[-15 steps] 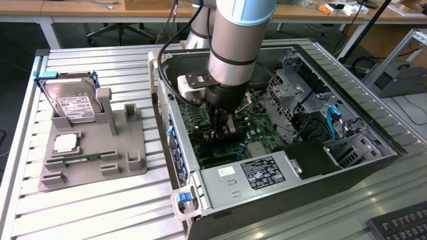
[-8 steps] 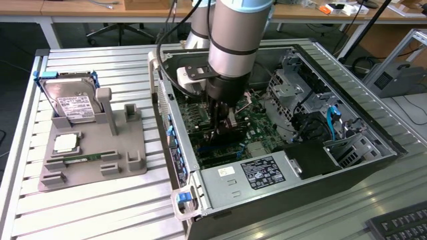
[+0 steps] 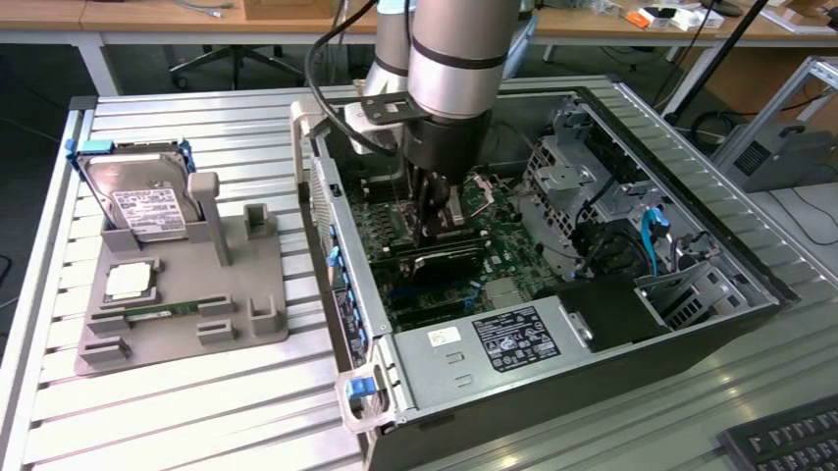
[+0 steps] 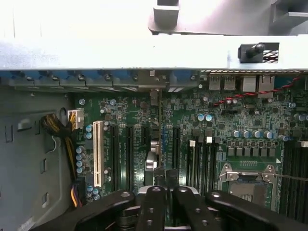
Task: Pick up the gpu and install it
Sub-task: 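Insert the gpu into the slot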
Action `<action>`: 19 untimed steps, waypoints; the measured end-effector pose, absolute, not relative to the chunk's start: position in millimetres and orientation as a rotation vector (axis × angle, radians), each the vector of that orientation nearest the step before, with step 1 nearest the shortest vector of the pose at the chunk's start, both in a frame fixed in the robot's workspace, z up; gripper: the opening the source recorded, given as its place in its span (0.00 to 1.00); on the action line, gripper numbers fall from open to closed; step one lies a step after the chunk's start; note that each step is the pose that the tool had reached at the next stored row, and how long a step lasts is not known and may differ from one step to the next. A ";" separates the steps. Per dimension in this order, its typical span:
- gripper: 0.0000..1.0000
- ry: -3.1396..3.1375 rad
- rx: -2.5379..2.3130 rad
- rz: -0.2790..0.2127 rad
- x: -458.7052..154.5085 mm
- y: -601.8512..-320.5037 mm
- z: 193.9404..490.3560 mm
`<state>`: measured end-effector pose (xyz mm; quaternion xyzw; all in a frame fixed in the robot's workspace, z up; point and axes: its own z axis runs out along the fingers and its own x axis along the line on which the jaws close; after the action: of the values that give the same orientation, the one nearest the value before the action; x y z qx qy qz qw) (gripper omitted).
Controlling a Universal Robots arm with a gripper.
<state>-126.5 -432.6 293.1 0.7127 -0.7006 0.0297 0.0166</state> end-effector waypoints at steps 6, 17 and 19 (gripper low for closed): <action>0.11 -2.166 2.219 0.092 -121.0 -433.0 292.9; 0.11 -2.151 2.207 0.059 -79.0 -436.6 291.4; 0.11 -2.151 2.206 0.059 -78.8 -436.6 291.5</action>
<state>-78.8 -436.6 291.5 0.7156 -0.6976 0.0192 0.0300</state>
